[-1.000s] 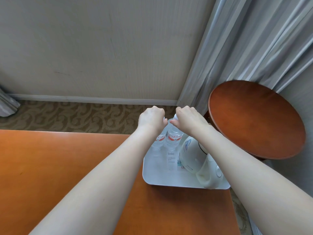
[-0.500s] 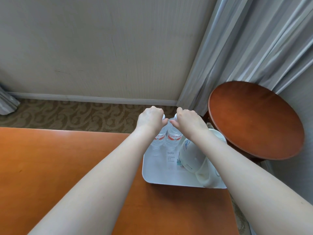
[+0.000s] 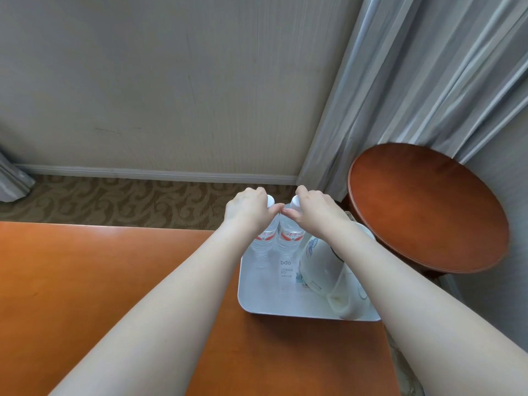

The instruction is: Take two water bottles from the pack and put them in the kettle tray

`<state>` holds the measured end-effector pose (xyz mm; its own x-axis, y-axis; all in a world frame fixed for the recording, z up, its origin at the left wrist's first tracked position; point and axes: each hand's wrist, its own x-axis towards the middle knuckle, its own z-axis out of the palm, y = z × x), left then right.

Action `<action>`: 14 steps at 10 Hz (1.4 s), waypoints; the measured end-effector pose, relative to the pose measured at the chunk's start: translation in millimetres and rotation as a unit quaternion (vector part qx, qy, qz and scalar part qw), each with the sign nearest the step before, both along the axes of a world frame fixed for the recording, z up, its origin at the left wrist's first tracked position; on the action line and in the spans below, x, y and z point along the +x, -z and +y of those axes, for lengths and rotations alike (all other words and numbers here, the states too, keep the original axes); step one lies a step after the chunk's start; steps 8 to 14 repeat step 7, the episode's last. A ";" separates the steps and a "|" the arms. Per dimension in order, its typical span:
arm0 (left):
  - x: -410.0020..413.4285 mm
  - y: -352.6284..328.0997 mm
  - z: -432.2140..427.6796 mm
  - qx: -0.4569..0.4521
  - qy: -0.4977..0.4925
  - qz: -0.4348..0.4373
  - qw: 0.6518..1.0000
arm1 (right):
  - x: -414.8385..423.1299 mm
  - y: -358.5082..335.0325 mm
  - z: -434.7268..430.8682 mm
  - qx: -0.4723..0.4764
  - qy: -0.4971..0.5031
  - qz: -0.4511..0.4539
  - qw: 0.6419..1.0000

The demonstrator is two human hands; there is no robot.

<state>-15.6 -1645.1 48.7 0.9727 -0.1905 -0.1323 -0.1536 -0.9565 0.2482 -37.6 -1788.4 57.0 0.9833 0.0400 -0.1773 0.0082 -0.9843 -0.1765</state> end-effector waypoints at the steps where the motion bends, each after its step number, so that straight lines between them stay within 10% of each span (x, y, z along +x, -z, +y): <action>1: -6.0 -9.7 7.1 0.017 0.015 -0.004 1.000 | -7.2 -12.2 -3.6 0.023 0.021 0.024 0.999; 14: -82.0 -126.9 31.3 0.003 0.074 -0.064 0.995 | -85.9 -112.7 -5.9 0.103 0.025 -0.106 0.989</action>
